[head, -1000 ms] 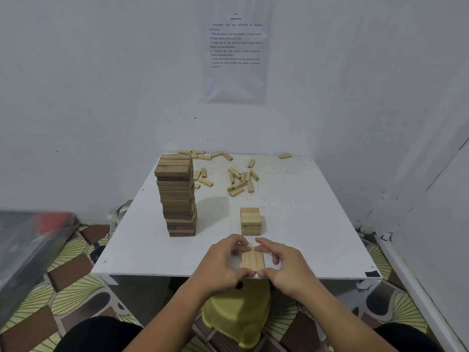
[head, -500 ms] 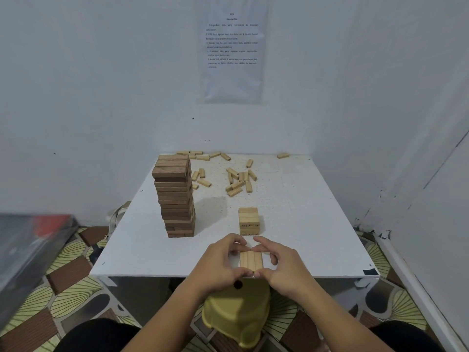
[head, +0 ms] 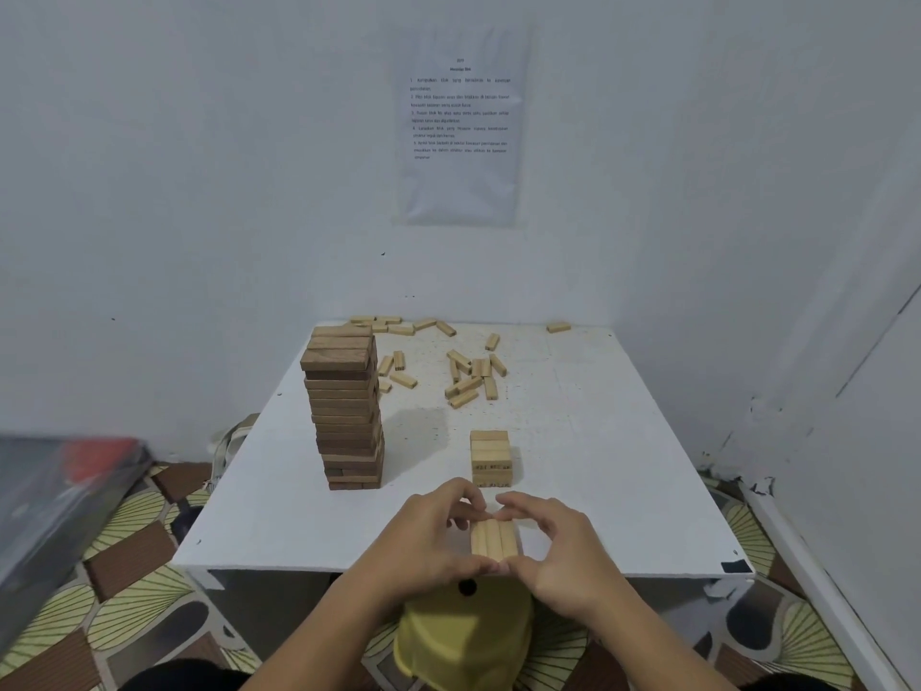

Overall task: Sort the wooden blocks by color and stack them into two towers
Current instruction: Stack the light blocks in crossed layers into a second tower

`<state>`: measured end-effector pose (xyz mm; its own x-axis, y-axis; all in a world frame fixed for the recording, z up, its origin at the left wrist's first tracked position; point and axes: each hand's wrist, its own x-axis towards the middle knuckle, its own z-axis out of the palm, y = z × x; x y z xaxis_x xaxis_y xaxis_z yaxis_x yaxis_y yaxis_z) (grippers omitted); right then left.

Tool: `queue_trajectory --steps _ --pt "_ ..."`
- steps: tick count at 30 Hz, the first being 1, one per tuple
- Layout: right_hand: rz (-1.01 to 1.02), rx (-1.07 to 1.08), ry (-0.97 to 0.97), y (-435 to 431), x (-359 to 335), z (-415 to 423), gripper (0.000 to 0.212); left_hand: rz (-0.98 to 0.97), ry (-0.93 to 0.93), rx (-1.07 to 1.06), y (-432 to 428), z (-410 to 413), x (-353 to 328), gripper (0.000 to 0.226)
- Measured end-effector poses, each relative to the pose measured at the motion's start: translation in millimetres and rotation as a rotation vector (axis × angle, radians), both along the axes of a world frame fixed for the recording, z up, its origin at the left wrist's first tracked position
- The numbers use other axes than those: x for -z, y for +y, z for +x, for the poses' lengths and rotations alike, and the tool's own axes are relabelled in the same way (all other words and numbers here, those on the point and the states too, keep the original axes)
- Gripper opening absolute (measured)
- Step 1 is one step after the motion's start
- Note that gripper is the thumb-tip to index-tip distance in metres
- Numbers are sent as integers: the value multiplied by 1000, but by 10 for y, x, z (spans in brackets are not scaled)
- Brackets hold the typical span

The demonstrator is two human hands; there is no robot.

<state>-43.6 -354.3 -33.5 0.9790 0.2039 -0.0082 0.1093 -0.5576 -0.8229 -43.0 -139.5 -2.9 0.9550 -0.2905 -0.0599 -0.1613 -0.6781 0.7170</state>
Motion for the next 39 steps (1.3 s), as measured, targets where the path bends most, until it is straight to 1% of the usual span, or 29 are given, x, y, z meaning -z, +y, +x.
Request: queue_trajectory --steps 5,8,10,13,18,25,39 --pt "-28 -40 -125 -44 -395 301 72 -28 -110 -26 -3 170 -413 56" --pt "-8 -47 -149 -54 -593 599 73 -57 -118 -34 -11 420 -625 58" --pt "17 -55 -129 -51 -644 772 72 -56 -93 -35 -21 589 -667 58" --pt "58 -63 -88 -45 -621 997 72 -45 -76 -40 -42 827 -635 55" --pt "62 -53 -53 -38 -495 1211 73 -39 -56 -47 -30 1067 -501 55" --pt "55 -60 -35 -25 -356 1259 72 -30 -57 -54 12 1102 -324 54" --pt "45 -38 -40 -18 -329 1241 74 -21 -48 -32 27 1145 -292 54"
